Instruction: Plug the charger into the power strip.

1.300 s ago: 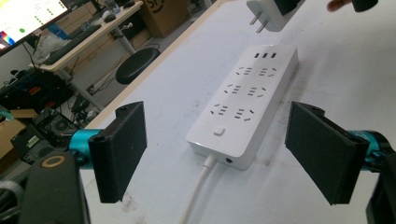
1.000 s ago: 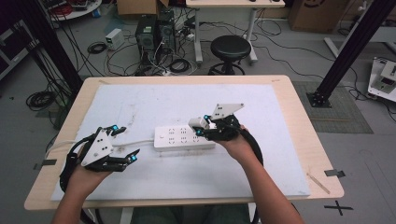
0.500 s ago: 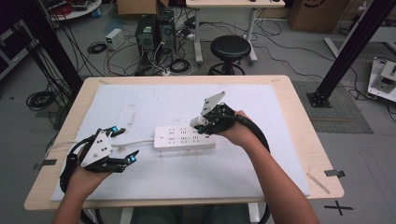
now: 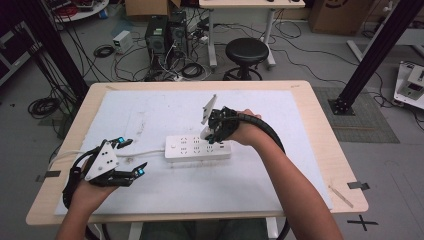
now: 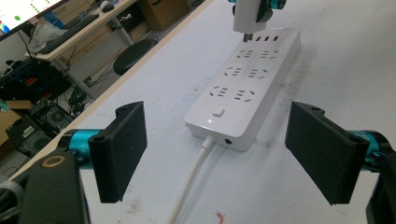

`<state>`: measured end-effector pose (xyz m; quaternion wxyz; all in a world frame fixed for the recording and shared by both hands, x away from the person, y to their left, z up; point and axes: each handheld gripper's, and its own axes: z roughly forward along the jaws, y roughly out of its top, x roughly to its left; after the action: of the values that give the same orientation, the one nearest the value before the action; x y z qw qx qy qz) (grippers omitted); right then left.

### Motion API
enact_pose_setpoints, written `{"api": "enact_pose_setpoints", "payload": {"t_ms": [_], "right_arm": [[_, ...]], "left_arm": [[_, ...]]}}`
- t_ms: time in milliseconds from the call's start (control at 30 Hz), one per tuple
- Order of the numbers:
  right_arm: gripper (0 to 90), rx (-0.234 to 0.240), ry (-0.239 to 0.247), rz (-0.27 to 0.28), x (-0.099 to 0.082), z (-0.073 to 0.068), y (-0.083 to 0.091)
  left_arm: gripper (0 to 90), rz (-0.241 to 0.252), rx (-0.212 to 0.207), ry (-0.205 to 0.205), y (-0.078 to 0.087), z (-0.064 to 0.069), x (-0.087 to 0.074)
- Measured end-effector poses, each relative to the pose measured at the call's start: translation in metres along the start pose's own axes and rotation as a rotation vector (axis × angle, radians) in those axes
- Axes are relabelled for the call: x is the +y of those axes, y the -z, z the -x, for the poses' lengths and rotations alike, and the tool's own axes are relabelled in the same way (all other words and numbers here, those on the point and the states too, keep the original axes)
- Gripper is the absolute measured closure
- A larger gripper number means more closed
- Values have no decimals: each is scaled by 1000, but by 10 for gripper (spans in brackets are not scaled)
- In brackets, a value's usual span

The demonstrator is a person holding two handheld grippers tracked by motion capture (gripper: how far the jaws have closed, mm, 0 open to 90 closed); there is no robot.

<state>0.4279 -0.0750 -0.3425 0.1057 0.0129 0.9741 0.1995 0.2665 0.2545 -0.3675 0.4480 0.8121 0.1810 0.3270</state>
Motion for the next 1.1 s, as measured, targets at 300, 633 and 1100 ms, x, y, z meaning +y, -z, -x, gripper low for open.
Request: {"api": "enact_pose_setpoints", "payload": {"t_ms": [300, 633, 1100], "right_arm": [[631, 65, 97, -182, 19, 16, -16], [631, 113, 119, -244, 25, 24, -22], [634, 153, 111, -251, 24, 30, -34]], "left_arm": [[208, -9, 15, 17, 6, -3, -7], [208, -14, 17, 29, 6, -6, -14], [208, -11, 21, 44, 2, -7, -17]]}}
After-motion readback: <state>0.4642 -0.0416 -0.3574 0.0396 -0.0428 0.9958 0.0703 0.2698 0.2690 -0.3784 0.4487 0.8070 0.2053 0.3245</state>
